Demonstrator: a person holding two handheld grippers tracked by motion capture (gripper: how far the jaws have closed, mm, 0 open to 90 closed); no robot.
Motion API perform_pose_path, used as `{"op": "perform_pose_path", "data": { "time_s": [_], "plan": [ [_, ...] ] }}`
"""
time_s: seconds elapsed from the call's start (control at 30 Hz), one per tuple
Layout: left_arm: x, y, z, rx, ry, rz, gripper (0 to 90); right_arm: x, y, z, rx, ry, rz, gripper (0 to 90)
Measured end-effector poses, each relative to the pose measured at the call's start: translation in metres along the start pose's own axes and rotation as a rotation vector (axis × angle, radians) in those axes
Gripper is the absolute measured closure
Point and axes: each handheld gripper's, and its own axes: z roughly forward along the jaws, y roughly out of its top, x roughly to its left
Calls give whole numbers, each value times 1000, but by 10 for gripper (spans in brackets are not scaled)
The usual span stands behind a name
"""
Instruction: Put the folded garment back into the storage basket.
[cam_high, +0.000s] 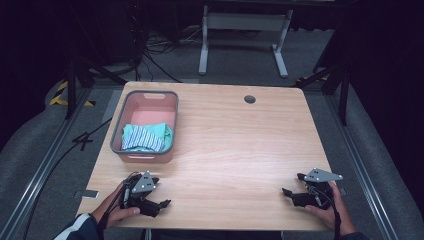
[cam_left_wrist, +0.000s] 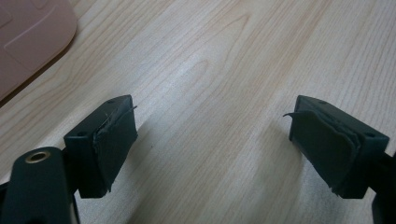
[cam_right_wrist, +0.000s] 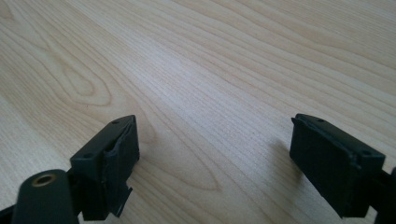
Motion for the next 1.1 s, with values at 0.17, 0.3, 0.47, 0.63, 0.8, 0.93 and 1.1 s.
{"op": "perform_pose_path", "data": {
  "time_s": [0.17,0.3,0.47,0.63,0.8,0.93,1.1],
  "plan": [
    [0,0,0,0,-1,-1,150,0,0,0,0,0,0,161],
    [0,1,1,0,-3,3,139,0,0,0,-1,-2,4,161],
    [0,1,1,2,-4,1,133,1,-1,-1,-2,-8,13,161],
    [0,1,1,2,-3,5,132,1,-1,-1,-2,-9,14,161],
    [1,2,3,3,-3,0,115,1,-1,-1,-2,-9,14,161],
    [1,2,3,7,-4,3,108,1,-1,-1,-2,-8,14,161],
    [1,2,4,3,-6,-1,99,1,-1,-1,-1,-7,13,160]
  ]
}}
